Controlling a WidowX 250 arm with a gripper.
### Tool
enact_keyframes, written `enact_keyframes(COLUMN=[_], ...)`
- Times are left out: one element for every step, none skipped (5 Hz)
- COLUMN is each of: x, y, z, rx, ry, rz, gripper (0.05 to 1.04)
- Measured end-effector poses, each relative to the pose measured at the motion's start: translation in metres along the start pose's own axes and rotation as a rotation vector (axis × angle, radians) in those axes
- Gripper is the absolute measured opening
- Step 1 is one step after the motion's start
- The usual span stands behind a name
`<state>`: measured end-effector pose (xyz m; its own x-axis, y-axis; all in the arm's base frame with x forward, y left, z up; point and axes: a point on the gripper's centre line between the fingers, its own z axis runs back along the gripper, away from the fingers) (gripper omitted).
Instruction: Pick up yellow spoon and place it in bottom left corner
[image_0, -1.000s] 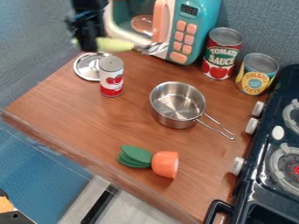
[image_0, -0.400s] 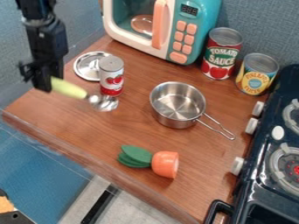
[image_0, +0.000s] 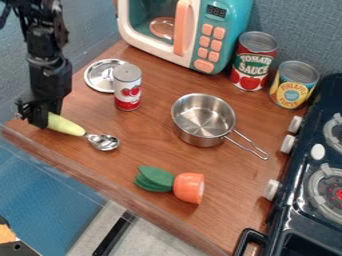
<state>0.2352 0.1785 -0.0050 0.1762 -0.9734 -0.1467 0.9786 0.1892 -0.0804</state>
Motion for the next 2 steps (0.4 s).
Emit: enact_keyframes(x=[-0.0025, -0.0034], y=[0.0011, 0.0041], z=[-0.0067, -0.0056], rx=[-0.024, -0.054], ry=[0.012, -0.003], rz=[-0.007, 0.004], gripper=[0.45, 0.727])
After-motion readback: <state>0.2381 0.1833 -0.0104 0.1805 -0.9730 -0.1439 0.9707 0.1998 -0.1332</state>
